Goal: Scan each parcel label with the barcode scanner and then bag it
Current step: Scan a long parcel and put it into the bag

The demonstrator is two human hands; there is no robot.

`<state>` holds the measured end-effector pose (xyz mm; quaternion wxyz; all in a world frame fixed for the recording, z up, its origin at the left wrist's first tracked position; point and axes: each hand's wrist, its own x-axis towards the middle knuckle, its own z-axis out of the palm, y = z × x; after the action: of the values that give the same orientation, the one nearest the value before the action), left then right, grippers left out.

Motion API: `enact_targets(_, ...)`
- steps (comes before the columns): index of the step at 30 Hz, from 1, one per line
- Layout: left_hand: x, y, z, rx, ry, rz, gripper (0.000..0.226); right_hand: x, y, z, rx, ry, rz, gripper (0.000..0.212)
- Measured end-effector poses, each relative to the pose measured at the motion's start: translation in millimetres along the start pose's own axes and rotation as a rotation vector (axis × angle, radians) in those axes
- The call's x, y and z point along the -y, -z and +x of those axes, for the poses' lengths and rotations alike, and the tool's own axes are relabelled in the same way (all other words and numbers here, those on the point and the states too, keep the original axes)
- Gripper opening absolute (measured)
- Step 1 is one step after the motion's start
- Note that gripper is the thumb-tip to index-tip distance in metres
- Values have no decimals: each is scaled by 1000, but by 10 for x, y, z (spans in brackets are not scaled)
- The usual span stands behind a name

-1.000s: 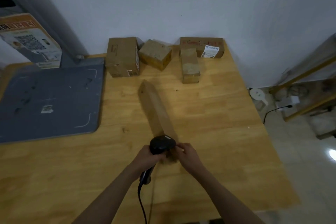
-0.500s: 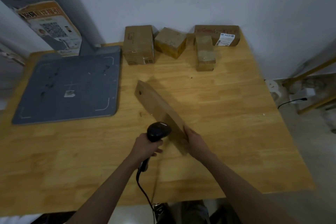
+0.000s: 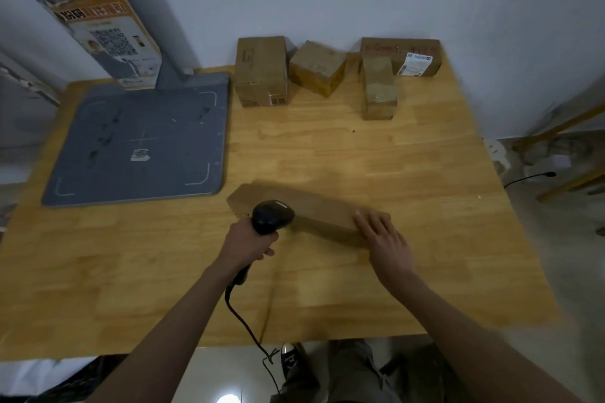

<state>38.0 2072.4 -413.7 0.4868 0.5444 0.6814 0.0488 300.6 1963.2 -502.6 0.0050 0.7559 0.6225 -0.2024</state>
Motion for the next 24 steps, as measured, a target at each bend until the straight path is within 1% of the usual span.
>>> enact_targets(4, 38, 48, -112, -18, -22, -23, 11, 88, -30, -350, -76, 17, 20, 62)
enact_targets(7, 111, 82, -195, -2, -31, -5, 11, 117, 20, -426, -71, 23, 51, 54)
enact_targets(8, 141, 95, -227, 2, -33, 1, 11, 120, 42, -416, -72, 24, 48, 56)
enact_targets(9, 170, 112, -259, 7, -37, 2, 11, 129, 62, -395, -62, 17, 45, 64)
enact_targets(11, 228, 148, -322, 24, -47, -11, 12, 169, 87, -333, -11, -14, 4, 86)
enact_targets(12, 251, 164, -345, 31, -47, -19, 12, 200, 82, -295, 22, -13, -55, 92)
enact_targets(13, 275, 178, -365, 32, -42, -21, 13, 238, 63, -273, 56, -3, -133, 93)
enact_targets(14, 301, 192, -379, 27, -34, -19, 12, 279, 30, -258, 90, 7, -215, 89)
enact_targets(16, 342, 236, -401, 8, -22, -4, 12, 346, -46, -255, 131, 16, -323, 72)
enact_targets(18, 379, 296, -419, -1, -16, 10, 12, 397, -114, -275, 143, -2, -359, 55)
enact_targets(19, 401, 330, -428, -2, -10, 13, 11, 425, -137, -279, 148, -7, -362, 53)
enact_targets(20, 428, 363, -436, -3, -3, 15, 11, 457, -144, -274, 155, -12, -347, 55)
enact_targets(24, 536, 464, -468, -4, 29, 32, 13, 629, -103, -123, 229, -14, -139, 88)
